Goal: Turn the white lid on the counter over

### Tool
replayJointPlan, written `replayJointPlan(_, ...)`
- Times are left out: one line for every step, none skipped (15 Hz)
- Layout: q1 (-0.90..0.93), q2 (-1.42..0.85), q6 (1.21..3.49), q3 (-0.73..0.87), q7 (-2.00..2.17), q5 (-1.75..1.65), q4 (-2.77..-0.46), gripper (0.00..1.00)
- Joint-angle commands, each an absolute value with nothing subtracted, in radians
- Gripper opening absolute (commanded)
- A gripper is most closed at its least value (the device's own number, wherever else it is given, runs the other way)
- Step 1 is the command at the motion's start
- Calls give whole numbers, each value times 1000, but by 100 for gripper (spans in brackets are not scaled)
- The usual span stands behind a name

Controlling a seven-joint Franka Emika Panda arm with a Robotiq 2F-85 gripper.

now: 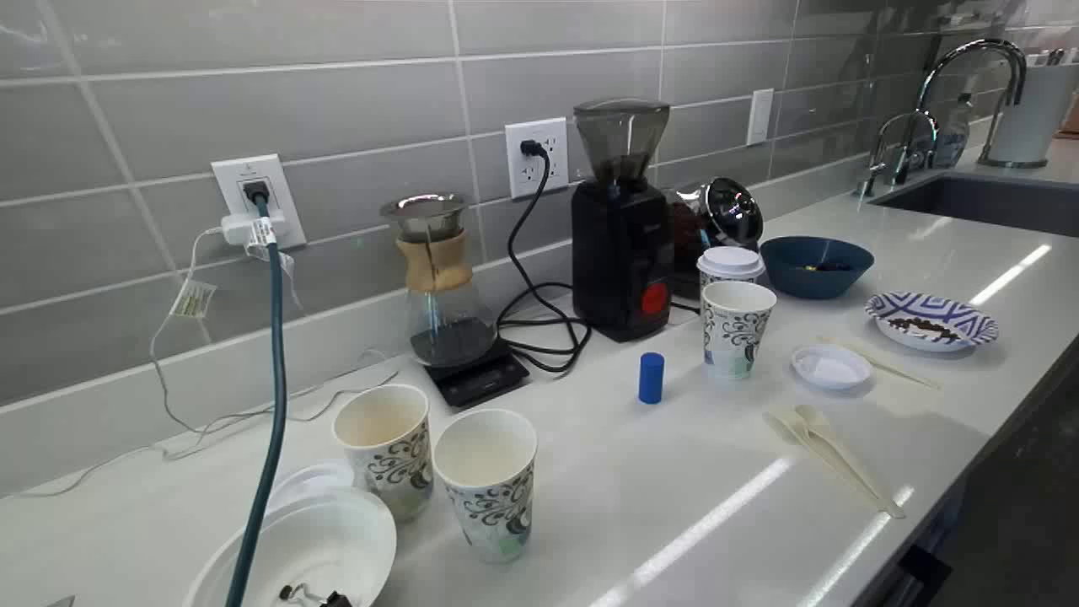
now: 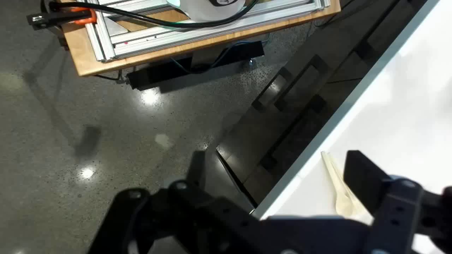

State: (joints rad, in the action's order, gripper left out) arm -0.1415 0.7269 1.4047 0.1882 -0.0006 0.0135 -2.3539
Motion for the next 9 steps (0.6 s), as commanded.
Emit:
replayJointPlan(-153,724,1403,181,-7,17,-2352,100)
replayJointPlan(-153,724,1403,181,-7,17,-2352,100)
replayJointPlan(-153,724,1403,181,-7,17,-2352,100)
replayJointPlan(-153,724,1403,181,-7,17,-2352,100)
replayJointPlan(-153,724,1403,181,-7,17,-2352,100)
replayJointPlan(-153,724,1403,181,-7,17,-2352,100)
replayJointPlan(-153,718,1406,178,18,45,-2350,100)
replayJointPlan(-153,710,1412,173,42,73,-2347,100)
replayJointPlan(-155,705,1437,166,67,98,-2350,100)
